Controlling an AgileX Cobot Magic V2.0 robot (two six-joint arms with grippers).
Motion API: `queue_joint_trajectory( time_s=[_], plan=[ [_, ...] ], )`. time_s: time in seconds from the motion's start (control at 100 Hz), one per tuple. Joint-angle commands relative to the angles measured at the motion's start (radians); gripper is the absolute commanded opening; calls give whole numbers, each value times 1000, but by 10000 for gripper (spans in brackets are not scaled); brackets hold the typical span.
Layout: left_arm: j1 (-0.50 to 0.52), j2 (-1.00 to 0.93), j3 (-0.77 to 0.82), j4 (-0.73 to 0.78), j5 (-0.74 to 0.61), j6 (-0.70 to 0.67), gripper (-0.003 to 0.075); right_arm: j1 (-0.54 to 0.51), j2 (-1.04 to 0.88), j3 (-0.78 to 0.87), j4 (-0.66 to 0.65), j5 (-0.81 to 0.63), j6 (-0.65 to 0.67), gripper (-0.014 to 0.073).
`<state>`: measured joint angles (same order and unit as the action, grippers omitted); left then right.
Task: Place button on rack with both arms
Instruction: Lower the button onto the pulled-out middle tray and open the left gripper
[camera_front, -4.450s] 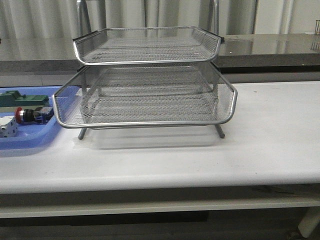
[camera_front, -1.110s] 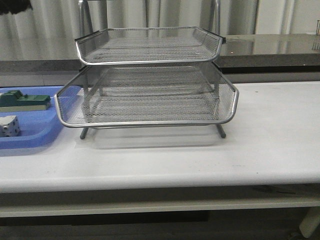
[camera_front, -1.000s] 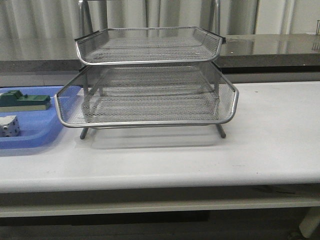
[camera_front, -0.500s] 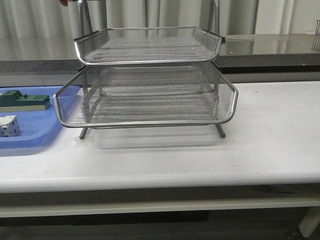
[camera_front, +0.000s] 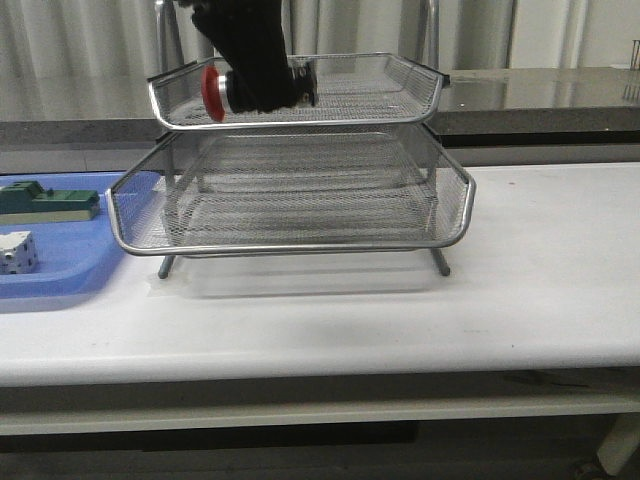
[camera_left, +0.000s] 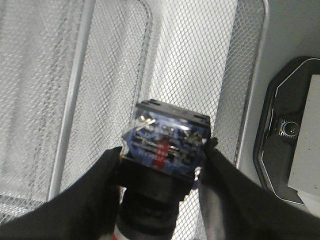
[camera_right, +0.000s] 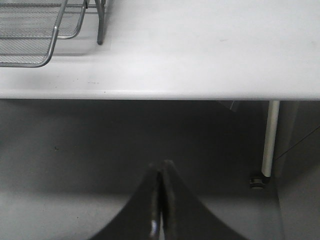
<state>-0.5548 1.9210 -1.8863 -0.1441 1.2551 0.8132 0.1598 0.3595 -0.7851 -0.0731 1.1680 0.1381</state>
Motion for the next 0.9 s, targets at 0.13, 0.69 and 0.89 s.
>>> queue_joint_trajectory(
  time_s=[0.13, 0.69, 0.89],
  plan=[
    [-24, 16, -24, -20, -28, -12, 73, -2, 9, -31, -15, -60, -5, -71],
    [-24, 46, -24, -35, -44, -14, 483, -2, 9, -31, -15, -60, -5, -71],
    [-24, 38, -26, -36, -26, -14, 483, -2, 9, -31, -15, -60, -5, -71]
  ],
)
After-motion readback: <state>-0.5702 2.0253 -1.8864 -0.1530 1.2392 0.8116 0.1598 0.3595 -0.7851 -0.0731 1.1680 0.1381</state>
